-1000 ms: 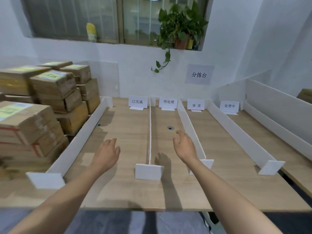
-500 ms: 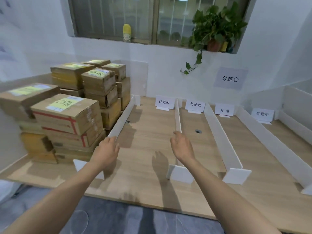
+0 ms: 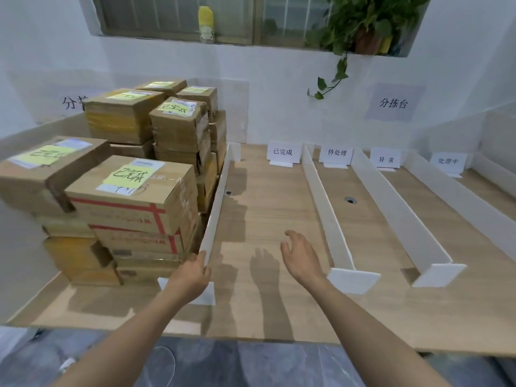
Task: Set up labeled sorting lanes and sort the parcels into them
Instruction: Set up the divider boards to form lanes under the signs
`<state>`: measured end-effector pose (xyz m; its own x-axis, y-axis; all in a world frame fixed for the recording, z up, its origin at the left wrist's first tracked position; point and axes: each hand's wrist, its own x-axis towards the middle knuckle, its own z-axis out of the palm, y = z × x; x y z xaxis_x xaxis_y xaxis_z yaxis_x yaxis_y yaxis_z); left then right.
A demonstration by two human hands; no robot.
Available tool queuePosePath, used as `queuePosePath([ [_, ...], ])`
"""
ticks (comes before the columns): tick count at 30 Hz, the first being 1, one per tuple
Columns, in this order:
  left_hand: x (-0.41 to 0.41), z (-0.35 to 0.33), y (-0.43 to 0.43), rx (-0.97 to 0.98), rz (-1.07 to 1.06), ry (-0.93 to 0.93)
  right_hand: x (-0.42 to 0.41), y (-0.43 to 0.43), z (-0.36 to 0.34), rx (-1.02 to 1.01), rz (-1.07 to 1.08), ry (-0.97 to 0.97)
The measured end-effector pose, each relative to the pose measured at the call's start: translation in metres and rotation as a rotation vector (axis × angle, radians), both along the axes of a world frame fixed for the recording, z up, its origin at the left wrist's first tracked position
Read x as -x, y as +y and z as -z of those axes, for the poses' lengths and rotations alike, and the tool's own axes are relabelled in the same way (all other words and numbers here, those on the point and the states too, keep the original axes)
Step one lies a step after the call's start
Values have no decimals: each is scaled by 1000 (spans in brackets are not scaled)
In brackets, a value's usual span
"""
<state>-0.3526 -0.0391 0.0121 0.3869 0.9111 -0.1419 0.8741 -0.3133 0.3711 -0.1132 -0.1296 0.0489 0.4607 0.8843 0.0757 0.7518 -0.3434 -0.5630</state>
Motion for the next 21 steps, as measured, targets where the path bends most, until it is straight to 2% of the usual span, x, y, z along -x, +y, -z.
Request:
queuePosePath([
  [2, 3, 4, 7, -38, 106, -71, 5, 3, 6, 22, 40, -2],
  [3, 3, 21, 21, 0, 168, 25, 7, 4, 8, 34, 56, -4],
  [5, 4, 53, 40, -182, 302, 15, 8, 4, 11, 52, 81, -7],
  [7, 2, 61, 46, -134, 408, 113, 6, 5, 13, 65, 102, -15],
  [8, 0, 58, 45, -51, 413, 133, 4, 5, 13, 72, 112, -19],
  [11, 0, 44, 47, 235, 175, -46, -3, 9, 15, 85, 127, -24],
  [12, -4, 37, 44, 258, -7, -243, -5, 10, 16, 89, 130, -23],
  [13, -7, 36, 49, 173, -95, -188, -8, 11, 17, 88, 131, -27],
  [15, -12, 36, 53, 122, -14, 14, -15, 14, 18, 86, 130, -42],
  [17, -15, 28, 52, 159, 34, 126, -22, 18, 15, 93, 133, -65],
  [21, -18, 41, 62, 186, -59, 98, -39, 24, 12, 62, 111, -79],
])
